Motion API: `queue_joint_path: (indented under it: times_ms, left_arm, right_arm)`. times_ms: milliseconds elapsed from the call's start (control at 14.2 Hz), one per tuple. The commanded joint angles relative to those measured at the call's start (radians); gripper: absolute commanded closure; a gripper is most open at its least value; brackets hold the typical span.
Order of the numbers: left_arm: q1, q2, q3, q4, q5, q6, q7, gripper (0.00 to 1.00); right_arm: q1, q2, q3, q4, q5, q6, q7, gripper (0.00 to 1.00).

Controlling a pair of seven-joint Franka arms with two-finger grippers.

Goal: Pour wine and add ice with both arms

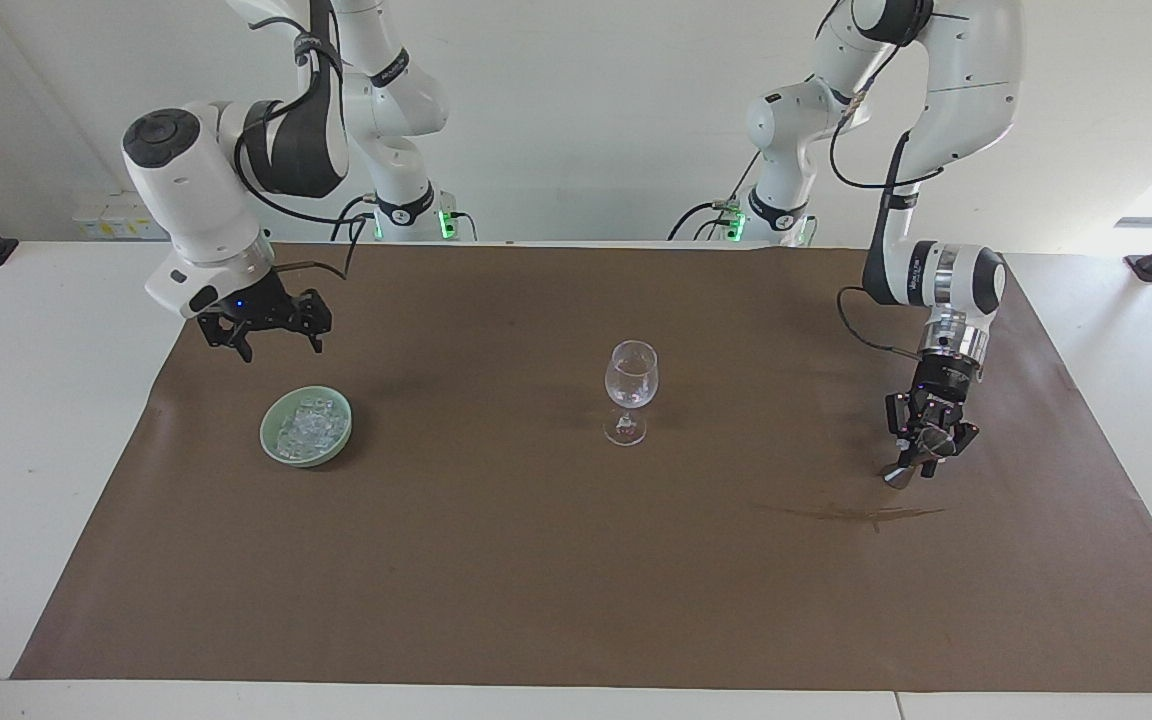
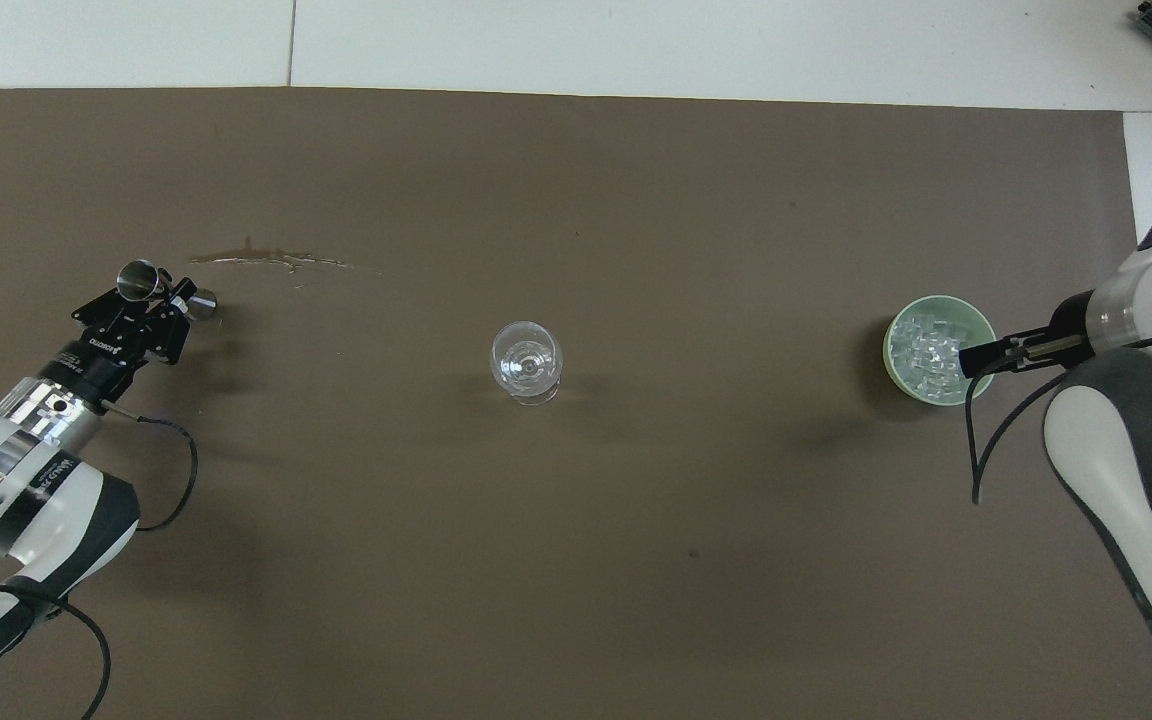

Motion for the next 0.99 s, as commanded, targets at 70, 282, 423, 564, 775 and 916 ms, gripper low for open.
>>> queue_joint_path:
  times_ms: [70, 282, 423, 564, 775, 916]
  left_arm:
    - [-0.012, -0.02, -0.016, -0.001, -0.024, 0.103, 0.016, 0.24]
    - [-0.031, -0.045, -0.015, 0.016, -0.022, 0.172, 0.012, 0.0]
    - [-0.034, -0.069, -0.016, 0.012, -0.021, 0.215, 0.01, 0.0]
    - [-0.095, -0.11, -0.015, 0.005, -0.021, 0.321, 0.01, 0.0]
    - [-0.164, -0.138, -0.013, 0.007, -0.016, 0.471, 0.022, 0.0]
    - [-0.174, -0.166, -0.015, 0.018, -0.013, 0.549, 0.048, 0.0]
  right_arm:
    - [-0.013, 0.033, 0.006, -0.06, 0.005, 0.122, -0.045, 0.0]
    - [-0.013, 0.086, 0.006, -0.06, 0.003, 0.172, -0.046, 0.0]
    - [-0.013, 0.093, 0.006, -0.06, 0.003, 0.186, -0.043, 0.0]
    - [-0.013, 0.099, 0.006, -0.069, 0.003, 0.187, -0.04, 0.0]
    - [-0.014, 0.116, 0.006, -0.078, -0.004, 0.192, -0.046, 0.0]
    - [-0.016, 0.125, 0.006, -0.08, -0.012, 0.218, -0.053, 0.0]
